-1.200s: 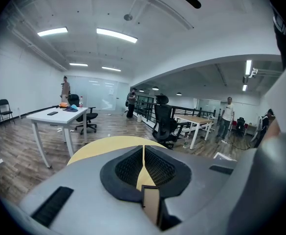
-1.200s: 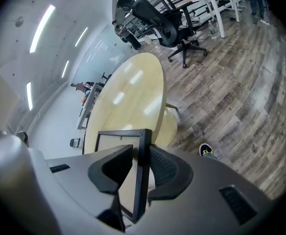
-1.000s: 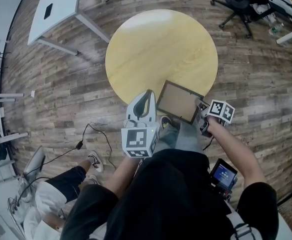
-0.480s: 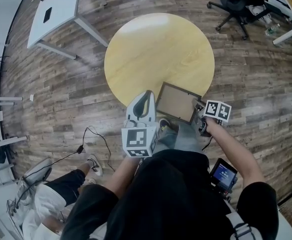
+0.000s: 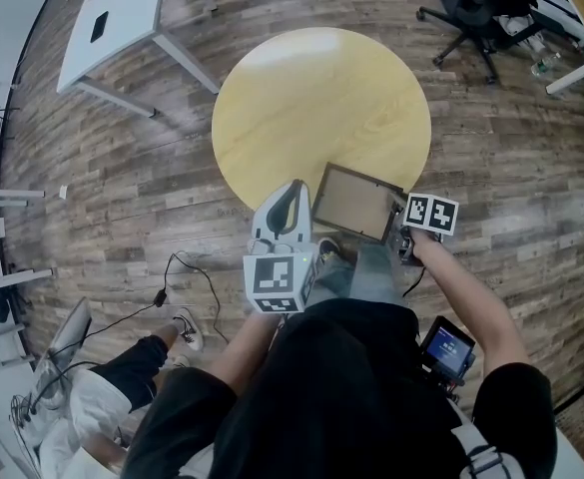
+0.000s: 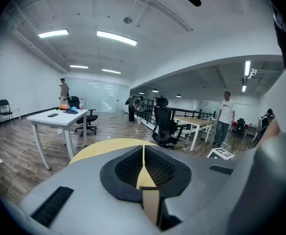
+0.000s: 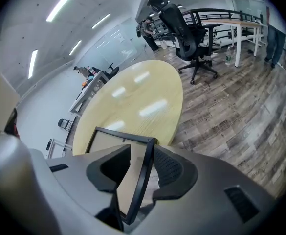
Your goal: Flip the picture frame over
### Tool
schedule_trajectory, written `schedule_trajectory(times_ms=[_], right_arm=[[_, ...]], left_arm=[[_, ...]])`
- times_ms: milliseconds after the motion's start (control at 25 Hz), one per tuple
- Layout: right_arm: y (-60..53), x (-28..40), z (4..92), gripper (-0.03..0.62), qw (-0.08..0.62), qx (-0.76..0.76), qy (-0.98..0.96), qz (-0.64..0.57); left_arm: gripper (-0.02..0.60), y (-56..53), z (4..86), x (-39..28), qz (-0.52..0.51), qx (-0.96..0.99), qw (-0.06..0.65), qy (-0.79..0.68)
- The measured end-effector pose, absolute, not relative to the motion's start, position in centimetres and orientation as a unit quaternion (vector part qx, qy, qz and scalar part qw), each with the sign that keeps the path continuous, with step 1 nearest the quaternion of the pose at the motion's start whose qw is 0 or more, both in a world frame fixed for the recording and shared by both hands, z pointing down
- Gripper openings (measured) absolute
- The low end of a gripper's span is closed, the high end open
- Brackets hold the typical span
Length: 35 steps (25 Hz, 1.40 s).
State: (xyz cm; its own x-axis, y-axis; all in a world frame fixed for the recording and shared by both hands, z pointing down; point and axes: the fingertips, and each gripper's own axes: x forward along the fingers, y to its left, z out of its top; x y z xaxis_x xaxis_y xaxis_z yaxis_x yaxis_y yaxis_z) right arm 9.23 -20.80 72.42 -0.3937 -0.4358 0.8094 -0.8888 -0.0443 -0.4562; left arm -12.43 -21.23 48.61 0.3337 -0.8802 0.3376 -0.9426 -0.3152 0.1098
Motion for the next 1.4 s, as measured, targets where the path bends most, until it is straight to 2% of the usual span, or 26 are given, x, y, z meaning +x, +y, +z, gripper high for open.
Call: schedule_trajectory(times_ms=[320, 440, 680, 1000, 1120, 1400], right_arm=[[-23.4, 8.6, 68.1, 0.14, 0.232, 0.5, -0.723, 0.416], [-24.9, 7.5, 64.0, 0.137, 0.209, 0.483, -0.767, 0.366], [-26.7, 5.5, 52.9, 0.088, 0.162, 0.467, -0.843, 0.212], [-25.3, 4.7, 39.7, 0.038, 0.067, 0.469, -0.879, 0.06], [-24.0, 4.0, 38.2, 0.027, 0.049, 0.462, -0.885, 0.043], [-22.6, 2.3, 38.4, 0.018, 0.064, 0.451, -0.89, 0.005]], left_arm=[[0.029, -21.9, 47.7, -12.7, 0.098, 0.807, 0.137, -0.565], [0.029, -22.6, 46.6, -12.4, 0.087, 0.811, 0.129, -0.564], [0.029, -23.1, 43.2, -11.4, 0.055, 0.818, 0.107, -0.563], [0.029, -22.8, 38.7, -9.3, 0.025, 0.836, 0.077, -0.543], [0.029, -22.5, 37.8, -8.9, 0.019, 0.84, 0.072, -0.538], [0.029, -22.1, 37.9, -9.3, 0.02, 0.843, 0.074, -0.533]])
